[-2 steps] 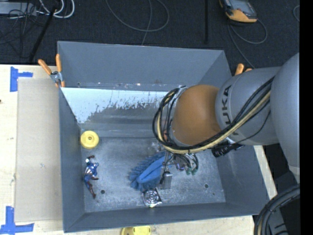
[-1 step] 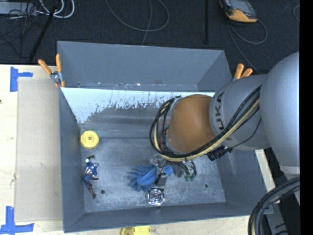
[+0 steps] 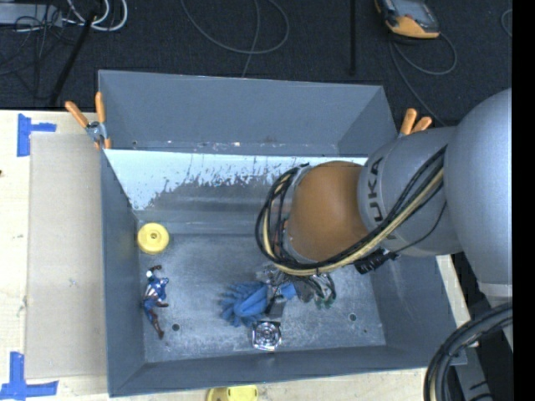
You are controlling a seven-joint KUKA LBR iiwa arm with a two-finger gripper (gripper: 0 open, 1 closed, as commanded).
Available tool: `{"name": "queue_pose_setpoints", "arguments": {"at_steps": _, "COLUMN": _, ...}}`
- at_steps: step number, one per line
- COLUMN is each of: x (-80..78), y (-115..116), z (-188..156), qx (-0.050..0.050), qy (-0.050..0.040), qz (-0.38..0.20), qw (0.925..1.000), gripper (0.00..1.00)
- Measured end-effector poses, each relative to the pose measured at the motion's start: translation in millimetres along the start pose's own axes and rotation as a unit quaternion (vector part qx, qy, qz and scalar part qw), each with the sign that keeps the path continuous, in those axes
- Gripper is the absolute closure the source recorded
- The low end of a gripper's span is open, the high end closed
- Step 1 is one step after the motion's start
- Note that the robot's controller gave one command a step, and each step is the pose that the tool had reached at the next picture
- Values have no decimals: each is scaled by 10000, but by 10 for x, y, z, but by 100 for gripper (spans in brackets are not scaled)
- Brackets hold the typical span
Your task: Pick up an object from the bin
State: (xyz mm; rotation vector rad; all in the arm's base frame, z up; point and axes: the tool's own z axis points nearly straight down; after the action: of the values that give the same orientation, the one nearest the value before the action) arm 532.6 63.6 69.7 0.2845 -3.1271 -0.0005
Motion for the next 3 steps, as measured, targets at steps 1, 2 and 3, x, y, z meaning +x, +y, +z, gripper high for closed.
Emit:
{"name": "queue_pose_setpoints", "arguments": {"at_steps": 1, "x": 183, "y": -376, "z": 1, "qx": 1, "qy": -6, "qz": -455, "qw": 9990, "gripper": 100}}
{"name": "queue_pose_setpoints", "arguments": {"at_steps": 2, "x": 183, "y": -376, "z": 2, "qx": 0, "qy": -5, "qz": -445, "qw": 9990, "gripper": 100}}
{"name": "queue_pose_setpoints", "arguments": {"at_steps": 3, "x": 183, "y": -376, "z": 2, "qx": -1, "qy": -5, "qz": -437, "qw": 9990, "gripper": 100}}
